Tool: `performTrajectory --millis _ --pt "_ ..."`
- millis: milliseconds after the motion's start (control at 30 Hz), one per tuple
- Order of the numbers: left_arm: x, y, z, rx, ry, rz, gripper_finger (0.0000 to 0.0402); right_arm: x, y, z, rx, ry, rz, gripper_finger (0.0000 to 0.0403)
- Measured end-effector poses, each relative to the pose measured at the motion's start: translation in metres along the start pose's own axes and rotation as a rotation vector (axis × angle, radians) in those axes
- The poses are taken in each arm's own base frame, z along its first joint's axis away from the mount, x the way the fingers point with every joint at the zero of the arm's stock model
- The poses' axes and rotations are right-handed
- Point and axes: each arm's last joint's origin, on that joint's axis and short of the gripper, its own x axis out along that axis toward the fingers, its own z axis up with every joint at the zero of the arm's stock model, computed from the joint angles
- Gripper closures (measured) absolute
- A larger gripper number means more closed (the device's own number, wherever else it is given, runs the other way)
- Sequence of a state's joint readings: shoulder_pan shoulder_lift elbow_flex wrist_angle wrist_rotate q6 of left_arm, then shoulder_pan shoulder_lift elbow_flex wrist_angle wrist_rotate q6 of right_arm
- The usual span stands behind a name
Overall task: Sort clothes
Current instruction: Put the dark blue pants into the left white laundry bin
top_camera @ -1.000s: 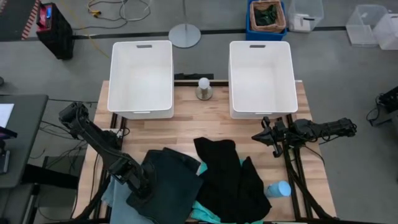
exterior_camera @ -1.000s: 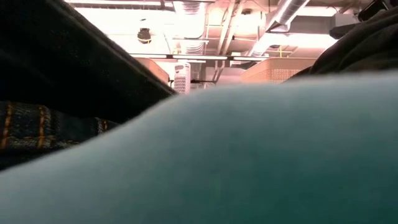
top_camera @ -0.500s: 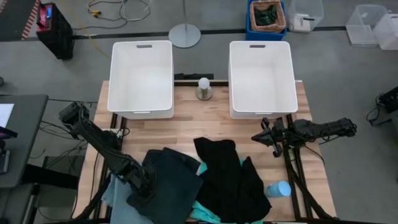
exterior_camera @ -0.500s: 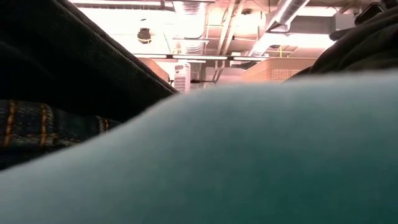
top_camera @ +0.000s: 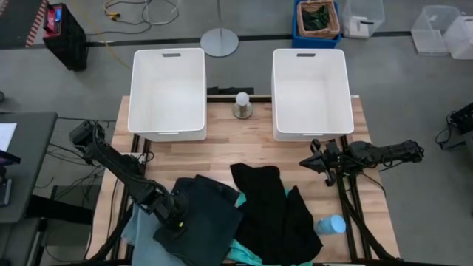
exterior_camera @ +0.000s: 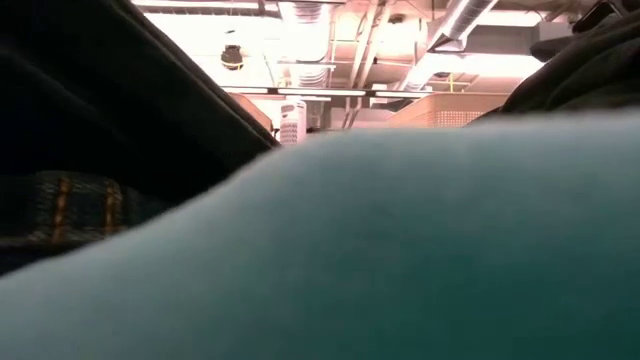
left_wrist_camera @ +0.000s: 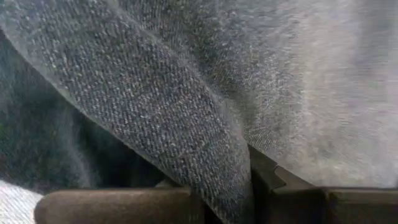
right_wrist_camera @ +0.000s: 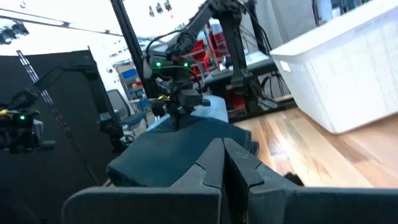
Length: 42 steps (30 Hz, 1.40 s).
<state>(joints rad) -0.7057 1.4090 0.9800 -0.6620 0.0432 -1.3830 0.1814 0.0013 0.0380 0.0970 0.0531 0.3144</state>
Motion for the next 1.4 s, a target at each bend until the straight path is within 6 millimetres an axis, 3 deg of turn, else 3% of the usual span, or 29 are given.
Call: performTrajectory --millis 200,633,833,1067,1400 --pt "-0.051 -0.009 0.004 0.125 -0.19 -0.151 0.0358 0.0 0.0 0.0 -0.009 0.0 0.0 0.0378" --pt "-0.205 0.001 0.006 0.353 -0.804 -0.426 0.0358 0.0 0.0 -0.001 -0.009 0.008 -0.002 0.0378" --pt "-0.263 0.003 0.006 0.463 -1.032 -0.473 0.0358 0.0 0.0 -0.001 -0.009 0.013 -0.004 0.0378" --pt "-0.329 0.006 0.007 0.471 -1.353 -0.386 0.0358 0.0 0.0 -0.001 -0.009 0.014 -0.005 0.0379" --pt "-0.398 0.019 0.007 0.391 -1.616 -0.004 0.0358 0.0 0.0 -0.001 -0.009 0.014 -0.004 0.0379"
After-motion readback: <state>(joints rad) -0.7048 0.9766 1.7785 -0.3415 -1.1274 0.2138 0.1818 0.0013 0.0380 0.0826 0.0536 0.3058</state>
